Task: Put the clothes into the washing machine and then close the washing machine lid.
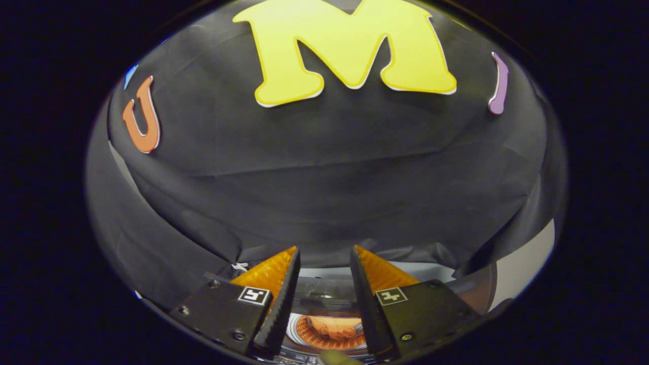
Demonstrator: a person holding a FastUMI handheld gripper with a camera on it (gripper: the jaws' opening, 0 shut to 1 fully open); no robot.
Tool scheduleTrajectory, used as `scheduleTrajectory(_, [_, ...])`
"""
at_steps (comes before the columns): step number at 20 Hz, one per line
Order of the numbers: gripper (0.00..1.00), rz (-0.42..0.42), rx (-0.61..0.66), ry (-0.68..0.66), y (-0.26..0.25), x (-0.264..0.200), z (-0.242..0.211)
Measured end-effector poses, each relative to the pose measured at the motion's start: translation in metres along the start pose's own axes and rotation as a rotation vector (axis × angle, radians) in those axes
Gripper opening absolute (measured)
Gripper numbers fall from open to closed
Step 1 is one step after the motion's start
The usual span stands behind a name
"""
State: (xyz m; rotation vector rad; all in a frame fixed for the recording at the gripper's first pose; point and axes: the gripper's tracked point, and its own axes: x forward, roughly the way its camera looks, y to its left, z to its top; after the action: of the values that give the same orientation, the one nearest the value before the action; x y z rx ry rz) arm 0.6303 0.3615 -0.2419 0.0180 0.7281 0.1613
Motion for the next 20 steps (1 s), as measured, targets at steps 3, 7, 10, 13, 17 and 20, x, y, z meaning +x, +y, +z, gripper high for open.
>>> scheduleTrajectory(3, [0.62,-0.015,0.000,0.019,-0.004,0.015,-0.008])
scheduleTrajectory(7, [0.62,-0.036,-0.019,0.050,-0.012,0.026,-0.024])
scheduleTrajectory(10, [0.63,-0.045,0.008,0.083,-0.019,0.031,-0.039])
scheduleTrajectory(13, [0.63,-0.042,0.011,0.072,-0.021,0.031,-0.041])
scheduleTrajectory(17, [0.65,-0.050,0.001,0.075,-0.019,0.035,-0.039])
scheduleTrajectory(20, [0.63,-0.043,-0.008,0.099,-0.018,0.034,-0.042])
